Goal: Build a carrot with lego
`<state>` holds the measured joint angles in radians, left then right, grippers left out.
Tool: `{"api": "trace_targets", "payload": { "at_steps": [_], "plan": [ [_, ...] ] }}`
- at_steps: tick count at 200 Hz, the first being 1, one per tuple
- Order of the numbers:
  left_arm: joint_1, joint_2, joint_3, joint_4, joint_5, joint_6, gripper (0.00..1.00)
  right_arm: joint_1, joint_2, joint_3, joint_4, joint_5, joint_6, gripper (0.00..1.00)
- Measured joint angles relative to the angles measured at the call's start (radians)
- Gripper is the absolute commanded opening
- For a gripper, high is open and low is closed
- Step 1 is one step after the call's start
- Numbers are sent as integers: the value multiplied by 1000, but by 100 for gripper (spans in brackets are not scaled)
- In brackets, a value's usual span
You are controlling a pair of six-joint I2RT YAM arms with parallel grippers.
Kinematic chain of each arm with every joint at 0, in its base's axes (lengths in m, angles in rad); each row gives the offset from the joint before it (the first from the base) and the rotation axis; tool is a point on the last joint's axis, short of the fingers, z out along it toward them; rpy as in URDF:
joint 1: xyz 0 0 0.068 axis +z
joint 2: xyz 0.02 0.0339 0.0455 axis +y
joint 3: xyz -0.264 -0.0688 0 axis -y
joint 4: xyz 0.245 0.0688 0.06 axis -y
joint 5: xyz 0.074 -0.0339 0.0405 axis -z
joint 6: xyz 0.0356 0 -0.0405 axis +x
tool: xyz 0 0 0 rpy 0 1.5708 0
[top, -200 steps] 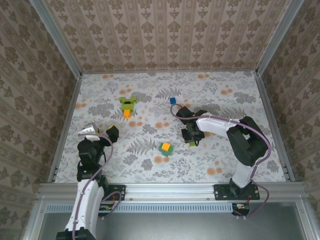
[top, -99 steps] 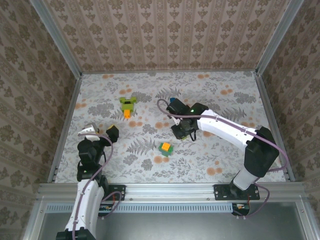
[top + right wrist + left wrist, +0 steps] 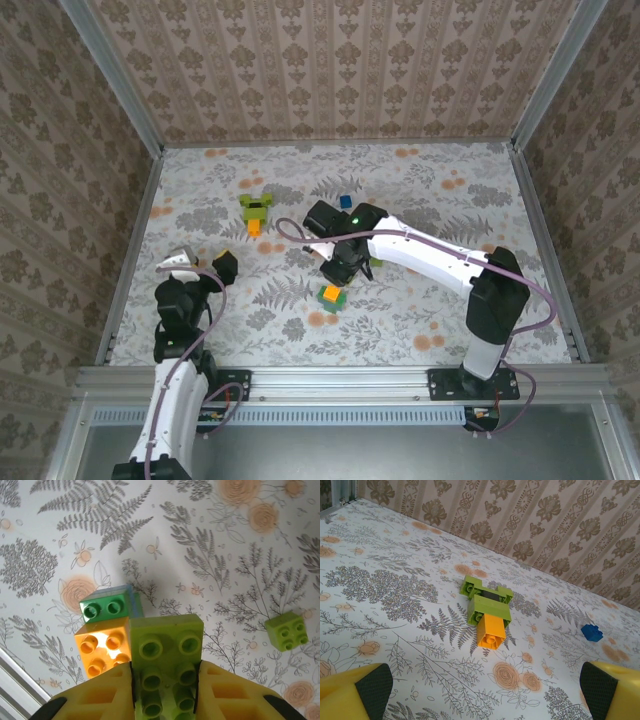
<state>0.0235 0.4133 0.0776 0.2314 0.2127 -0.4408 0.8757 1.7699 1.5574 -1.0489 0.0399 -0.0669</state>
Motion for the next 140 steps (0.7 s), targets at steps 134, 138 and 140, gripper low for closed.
{"api": "trace_targets", "payload": {
  "at_steps": [134,138,140],
  "plan": [
    [-3,0,0,0,0,5,100,29,5,0,-3,-48,-152,28],
    [-3,0,0,0,0,6,100,32,9,0,-3,-48,-154,28],
    [-3,0,0,0,0,6,100,32,11,0,-3,-48,-155,28]
  ]
}}
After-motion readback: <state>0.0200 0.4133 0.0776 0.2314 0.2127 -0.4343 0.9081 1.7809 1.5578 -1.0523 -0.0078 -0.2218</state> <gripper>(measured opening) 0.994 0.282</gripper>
